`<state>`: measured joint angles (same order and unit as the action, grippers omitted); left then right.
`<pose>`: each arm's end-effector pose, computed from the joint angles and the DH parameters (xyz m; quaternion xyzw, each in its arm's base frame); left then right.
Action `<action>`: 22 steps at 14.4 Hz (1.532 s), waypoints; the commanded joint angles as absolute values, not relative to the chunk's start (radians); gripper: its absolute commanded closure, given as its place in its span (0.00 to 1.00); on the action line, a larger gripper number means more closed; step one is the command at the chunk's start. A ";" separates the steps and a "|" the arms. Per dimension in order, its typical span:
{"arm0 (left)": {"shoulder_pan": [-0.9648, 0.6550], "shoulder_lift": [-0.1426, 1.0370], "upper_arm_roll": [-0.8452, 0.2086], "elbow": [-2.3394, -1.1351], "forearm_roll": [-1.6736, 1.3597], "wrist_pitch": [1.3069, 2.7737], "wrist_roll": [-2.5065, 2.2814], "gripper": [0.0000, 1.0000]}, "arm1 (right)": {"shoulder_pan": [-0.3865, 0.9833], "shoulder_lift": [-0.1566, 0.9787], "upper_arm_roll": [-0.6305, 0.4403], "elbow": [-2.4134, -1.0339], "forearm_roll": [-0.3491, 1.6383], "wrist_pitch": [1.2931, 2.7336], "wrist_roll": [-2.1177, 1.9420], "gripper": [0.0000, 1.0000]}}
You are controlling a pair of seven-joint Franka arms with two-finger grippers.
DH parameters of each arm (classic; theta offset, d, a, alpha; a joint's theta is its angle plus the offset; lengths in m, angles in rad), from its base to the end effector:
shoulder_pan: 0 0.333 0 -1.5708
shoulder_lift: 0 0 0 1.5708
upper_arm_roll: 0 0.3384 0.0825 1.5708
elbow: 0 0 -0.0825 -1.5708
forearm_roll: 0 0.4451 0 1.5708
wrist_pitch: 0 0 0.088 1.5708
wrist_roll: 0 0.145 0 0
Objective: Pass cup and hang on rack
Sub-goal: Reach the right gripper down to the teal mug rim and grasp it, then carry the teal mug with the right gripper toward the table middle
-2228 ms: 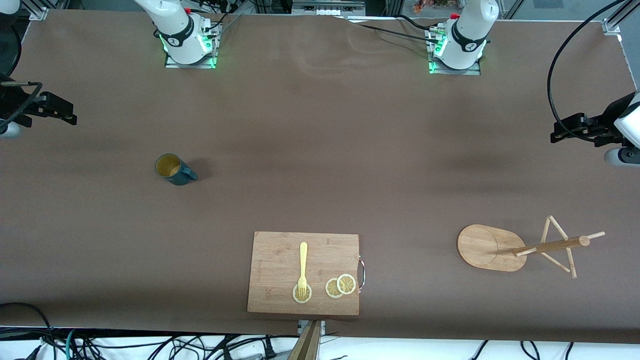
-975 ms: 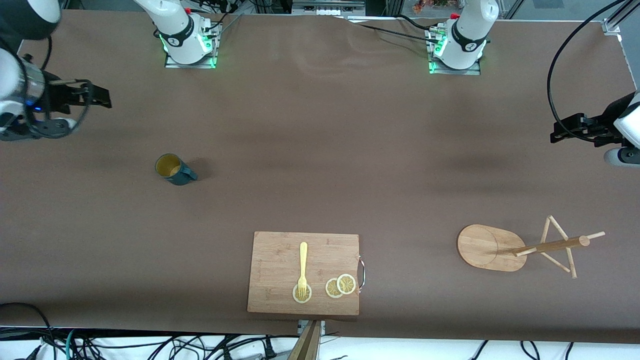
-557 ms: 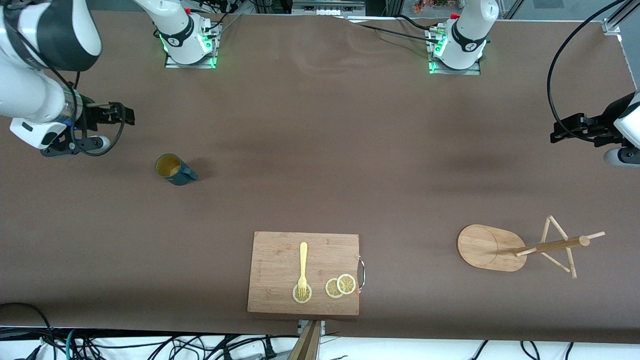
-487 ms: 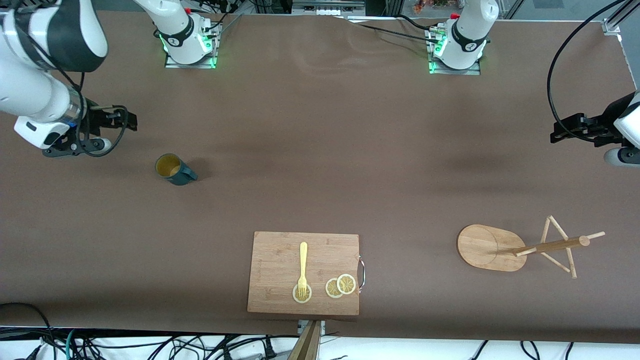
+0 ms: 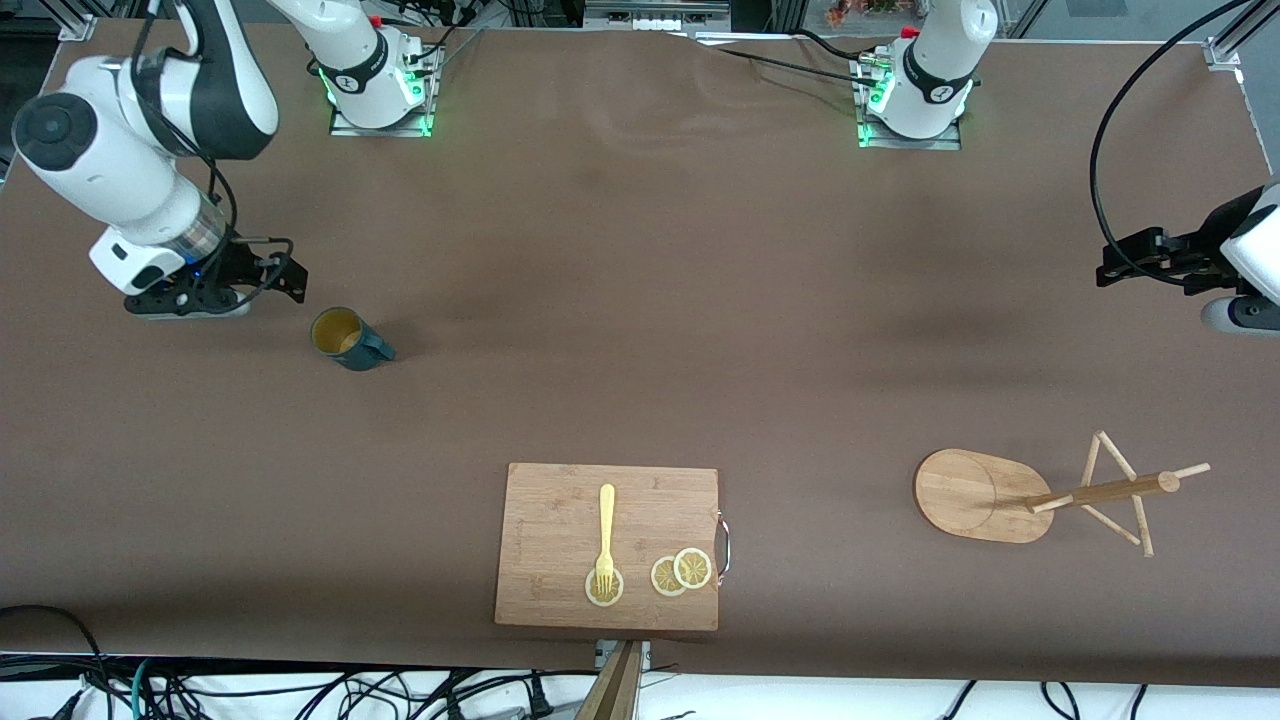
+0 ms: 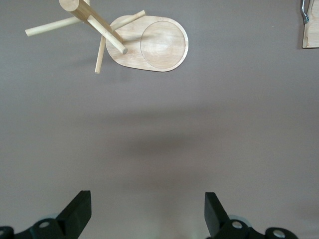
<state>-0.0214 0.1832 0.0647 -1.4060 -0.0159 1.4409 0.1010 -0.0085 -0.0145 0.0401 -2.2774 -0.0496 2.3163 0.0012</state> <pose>0.6545 0.0224 0.5688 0.9968 -0.0293 -0.0736 0.0073 0.5684 0.0156 0.3120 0.9990 0.0315 0.0270 0.0185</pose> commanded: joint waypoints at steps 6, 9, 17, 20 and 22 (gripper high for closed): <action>-0.028 0.206 0.072 -1.374 -0.037 1.436 0.097 0.00 | -0.009 0.164 0.043 -2.324 -0.054 2.575 0.097 0.03; -0.029 0.206 0.072 -1.374 -0.037 1.436 0.097 0.00 | -0.009 0.202 0.043 -2.370 -0.054 2.658 0.097 0.44; -0.029 0.206 0.072 -1.374 -0.037 1.434 0.097 0.00 | -0.011 0.245 0.038 -2.353 -0.057 2.663 0.069 1.00; -0.029 0.206 0.072 -1.374 -0.037 1.436 0.098 0.00 | -0.009 0.230 0.044 -2.301 -0.066 2.579 0.014 1.00; -0.031 0.206 0.072 -1.374 -0.037 1.436 0.098 0.00 | -0.009 0.229 0.073 -2.190 -0.066 2.415 -0.003 1.00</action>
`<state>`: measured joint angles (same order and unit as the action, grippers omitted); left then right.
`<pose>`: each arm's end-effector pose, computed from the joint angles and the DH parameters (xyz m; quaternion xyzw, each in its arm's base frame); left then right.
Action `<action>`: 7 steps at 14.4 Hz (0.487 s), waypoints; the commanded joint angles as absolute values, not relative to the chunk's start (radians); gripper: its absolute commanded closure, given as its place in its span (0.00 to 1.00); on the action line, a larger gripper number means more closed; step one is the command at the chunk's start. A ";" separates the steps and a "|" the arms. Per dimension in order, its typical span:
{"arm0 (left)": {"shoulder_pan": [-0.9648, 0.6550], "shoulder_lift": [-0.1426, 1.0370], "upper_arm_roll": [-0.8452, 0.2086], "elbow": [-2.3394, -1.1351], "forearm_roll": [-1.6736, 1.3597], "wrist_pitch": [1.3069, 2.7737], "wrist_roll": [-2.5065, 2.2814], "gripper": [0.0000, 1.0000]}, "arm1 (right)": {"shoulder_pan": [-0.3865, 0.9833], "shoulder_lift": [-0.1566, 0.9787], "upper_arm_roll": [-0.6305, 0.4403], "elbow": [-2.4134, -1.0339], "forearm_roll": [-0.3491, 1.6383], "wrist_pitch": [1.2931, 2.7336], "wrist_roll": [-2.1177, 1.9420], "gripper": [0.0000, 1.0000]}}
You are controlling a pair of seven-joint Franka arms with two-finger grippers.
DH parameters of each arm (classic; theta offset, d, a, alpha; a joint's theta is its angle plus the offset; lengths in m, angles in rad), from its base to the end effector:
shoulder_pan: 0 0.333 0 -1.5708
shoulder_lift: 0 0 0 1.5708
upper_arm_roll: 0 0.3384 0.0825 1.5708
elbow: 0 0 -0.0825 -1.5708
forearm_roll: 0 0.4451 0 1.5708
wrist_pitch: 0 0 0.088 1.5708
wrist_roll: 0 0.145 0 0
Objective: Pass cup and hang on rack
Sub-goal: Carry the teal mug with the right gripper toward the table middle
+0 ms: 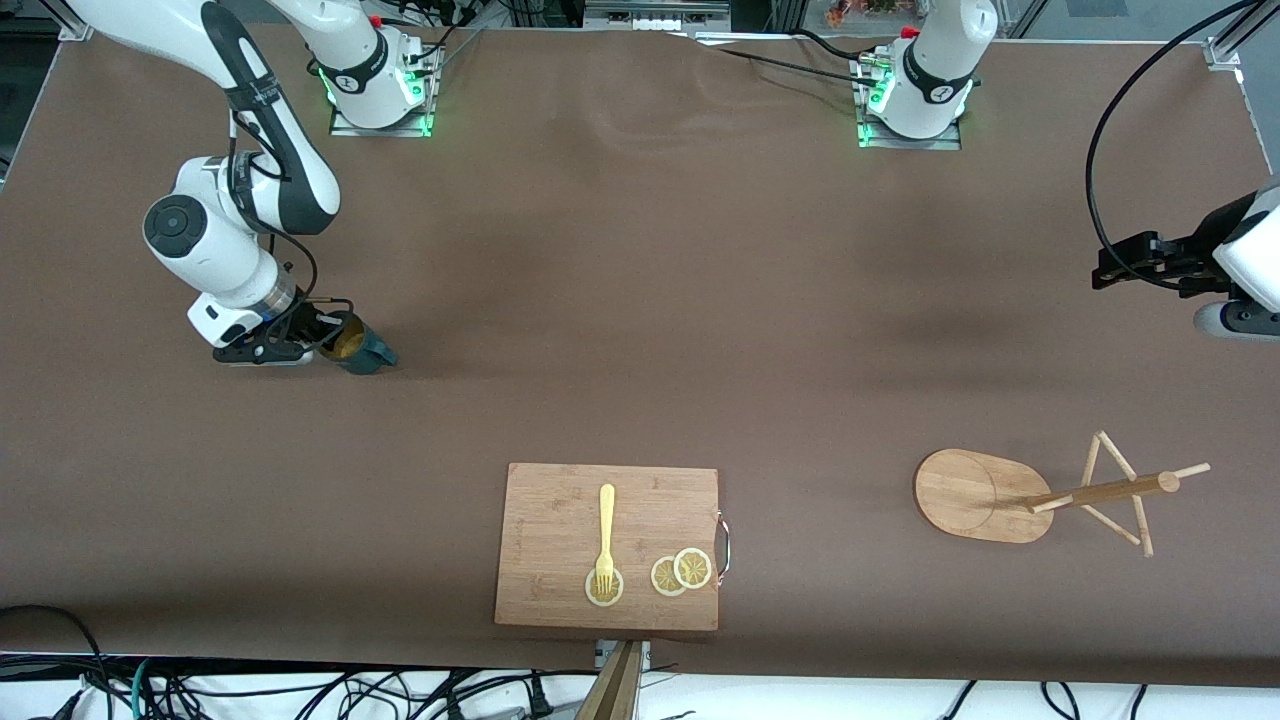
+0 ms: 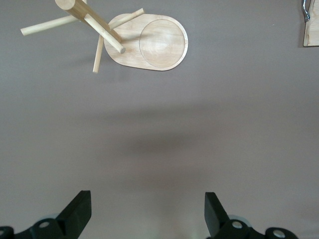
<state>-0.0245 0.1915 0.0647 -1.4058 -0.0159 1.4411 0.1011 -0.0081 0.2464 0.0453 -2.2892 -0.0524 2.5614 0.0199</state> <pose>0.6565 0.0203 0.5635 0.9965 -0.0309 -0.0775 0.0072 0.5752 0.0220 0.1797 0.9994 0.0296 0.0134 0.0088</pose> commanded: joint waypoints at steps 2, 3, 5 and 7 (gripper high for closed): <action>-0.031 0.206 0.072 -1.374 -0.037 1.437 0.098 0.00 | -0.005 0.244 0.132 -2.023 -0.066 2.196 -0.009 1.00; -0.031 0.206 0.072 -1.374 -0.037 1.437 0.100 0.00 | 0.009 0.253 0.164 -1.947 -0.063 2.115 -0.006 1.00; -0.031 0.206 0.072 -1.374 -0.038 1.437 0.098 0.00 | 0.085 0.299 0.181 -1.829 -0.058 2.057 0.005 1.00; -0.034 0.206 0.071 -1.373 -0.037 1.437 0.097 0.00 | 0.197 0.359 0.181 -1.743 -0.057 2.057 0.046 1.00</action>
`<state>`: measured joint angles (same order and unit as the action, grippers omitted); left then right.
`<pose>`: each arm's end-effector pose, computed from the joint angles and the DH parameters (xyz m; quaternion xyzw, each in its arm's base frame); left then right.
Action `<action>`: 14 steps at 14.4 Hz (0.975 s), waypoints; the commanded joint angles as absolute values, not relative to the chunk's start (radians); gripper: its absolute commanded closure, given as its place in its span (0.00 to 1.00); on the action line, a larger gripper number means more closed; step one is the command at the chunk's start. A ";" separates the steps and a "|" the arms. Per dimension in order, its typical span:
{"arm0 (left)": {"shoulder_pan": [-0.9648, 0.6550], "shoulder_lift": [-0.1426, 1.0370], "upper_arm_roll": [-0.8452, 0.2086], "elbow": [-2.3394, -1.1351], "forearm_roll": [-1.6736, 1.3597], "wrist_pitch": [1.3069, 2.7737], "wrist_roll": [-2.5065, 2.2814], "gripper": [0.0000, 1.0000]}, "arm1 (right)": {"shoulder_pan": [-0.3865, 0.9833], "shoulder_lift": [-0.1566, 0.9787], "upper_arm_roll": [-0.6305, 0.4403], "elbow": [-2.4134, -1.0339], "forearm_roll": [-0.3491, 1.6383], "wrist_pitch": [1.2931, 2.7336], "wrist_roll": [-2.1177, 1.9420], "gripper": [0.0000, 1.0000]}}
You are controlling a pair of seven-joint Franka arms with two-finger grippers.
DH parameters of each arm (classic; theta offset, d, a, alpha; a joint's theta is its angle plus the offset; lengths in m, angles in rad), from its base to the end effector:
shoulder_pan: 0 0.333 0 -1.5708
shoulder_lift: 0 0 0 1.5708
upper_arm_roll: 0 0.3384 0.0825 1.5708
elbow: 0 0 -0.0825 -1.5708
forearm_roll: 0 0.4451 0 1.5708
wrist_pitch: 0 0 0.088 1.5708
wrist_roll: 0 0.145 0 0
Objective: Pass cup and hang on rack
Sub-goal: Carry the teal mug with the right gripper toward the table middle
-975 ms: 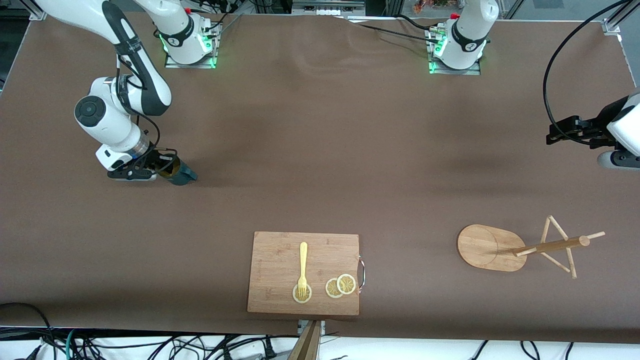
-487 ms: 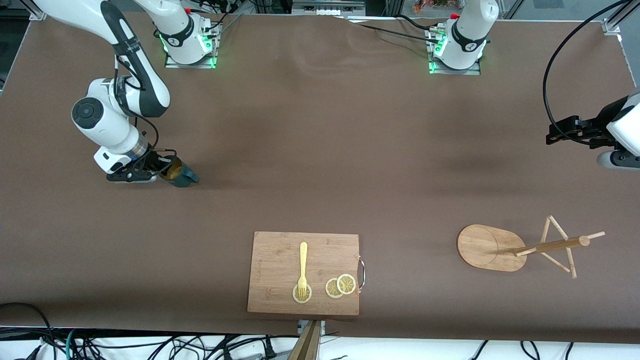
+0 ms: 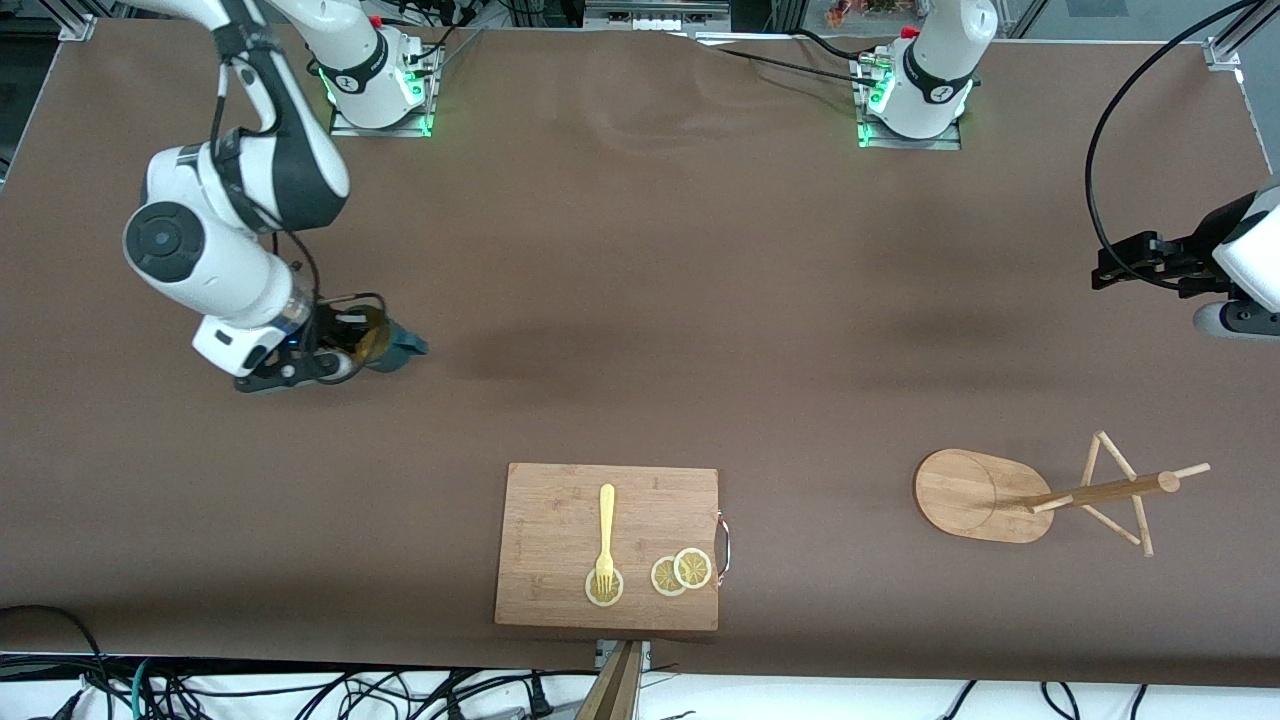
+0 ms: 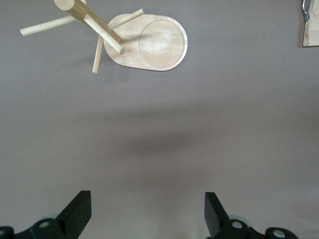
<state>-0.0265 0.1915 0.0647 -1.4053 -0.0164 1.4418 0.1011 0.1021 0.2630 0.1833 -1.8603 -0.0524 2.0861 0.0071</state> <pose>0.6567 0.0189 0.5638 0.9965 -0.0319 -0.0769 0.0074 0.6475 0.1813 0.3295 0.9887 0.1492 -0.0162 0.0012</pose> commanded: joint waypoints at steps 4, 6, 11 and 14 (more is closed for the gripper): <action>-0.029 0.206 0.071 -1.373 -0.040 1.433 0.097 0.00 | 0.401 0.550 0.181 -1.518 -0.055 2.063 0.262 1.00; -0.031 0.206 0.071 -1.373 -0.041 1.433 0.094 0.00 | 0.527 0.670 0.178 -1.375 -0.067 2.074 0.459 1.00; -0.034 0.204 0.067 -1.373 -0.051 1.431 0.097 0.00 | 0.684 0.868 0.175 -1.232 -0.072 2.354 0.627 1.00; -0.048 0.206 0.054 -1.374 -0.061 1.430 0.100 0.00 | 0.699 0.911 0.175 -1.232 -0.074 2.398 0.626 1.00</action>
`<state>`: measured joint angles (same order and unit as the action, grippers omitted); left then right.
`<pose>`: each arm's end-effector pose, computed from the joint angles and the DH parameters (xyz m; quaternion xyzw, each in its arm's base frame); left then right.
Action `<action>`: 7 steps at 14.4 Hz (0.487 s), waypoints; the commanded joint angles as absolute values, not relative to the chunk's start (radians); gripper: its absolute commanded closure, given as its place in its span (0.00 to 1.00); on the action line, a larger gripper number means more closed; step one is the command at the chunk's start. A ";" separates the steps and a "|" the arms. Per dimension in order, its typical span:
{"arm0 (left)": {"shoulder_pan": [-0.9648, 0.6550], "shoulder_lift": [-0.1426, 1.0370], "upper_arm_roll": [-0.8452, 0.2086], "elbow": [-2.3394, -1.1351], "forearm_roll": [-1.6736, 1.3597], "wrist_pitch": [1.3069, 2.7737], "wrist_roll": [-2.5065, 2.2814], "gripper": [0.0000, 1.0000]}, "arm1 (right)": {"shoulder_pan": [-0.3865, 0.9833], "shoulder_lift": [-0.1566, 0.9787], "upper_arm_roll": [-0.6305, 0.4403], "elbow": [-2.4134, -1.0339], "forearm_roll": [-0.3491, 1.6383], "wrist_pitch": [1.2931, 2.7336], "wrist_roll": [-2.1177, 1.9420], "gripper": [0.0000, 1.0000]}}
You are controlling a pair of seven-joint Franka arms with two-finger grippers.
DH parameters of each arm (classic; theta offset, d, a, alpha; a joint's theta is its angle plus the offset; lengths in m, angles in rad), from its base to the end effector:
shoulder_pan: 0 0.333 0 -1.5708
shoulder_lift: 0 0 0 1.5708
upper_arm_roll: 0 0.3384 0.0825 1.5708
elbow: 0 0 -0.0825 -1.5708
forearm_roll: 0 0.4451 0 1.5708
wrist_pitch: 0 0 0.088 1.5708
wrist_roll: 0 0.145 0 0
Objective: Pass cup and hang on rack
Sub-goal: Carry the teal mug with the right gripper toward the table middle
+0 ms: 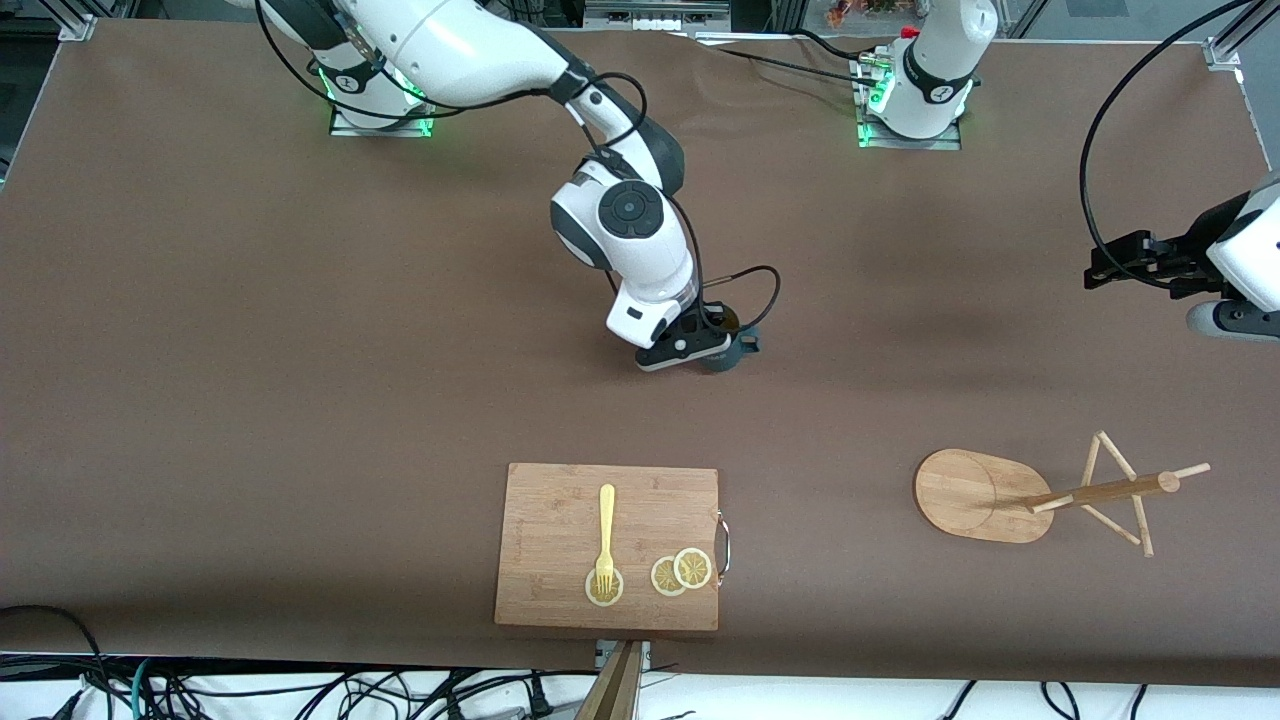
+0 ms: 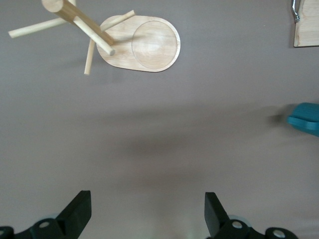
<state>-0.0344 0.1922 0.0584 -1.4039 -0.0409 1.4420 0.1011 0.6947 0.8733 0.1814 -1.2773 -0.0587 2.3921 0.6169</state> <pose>0.6573 0.0062 0.5641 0.9961 -0.0396 -0.0757 0.0196 0.5737 0.6290 0.2005 -0.9853 -0.1066 -0.0645 0.1172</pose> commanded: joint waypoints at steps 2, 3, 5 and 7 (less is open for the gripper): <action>-0.064 0.206 0.052 -1.376 -0.081 1.428 0.100 0.00 | 0.716 0.936 0.175 -1.235 -0.065 2.427 0.638 0.39; -0.067 0.206 0.051 -1.377 -0.081 1.427 0.100 0.00 | 0.724 0.934 0.175 -1.239 -0.063 2.453 0.650 0.01; -0.069 0.213 0.037 -1.379 -0.081 1.427 0.101 0.00 | 0.713 0.911 0.176 -1.239 -0.055 2.451 0.660 0.00; -0.075 0.219 0.032 -1.382 -0.081 1.427 0.104 0.00 | 0.710 0.897 0.178 -1.239 -0.054 2.439 0.658 0.00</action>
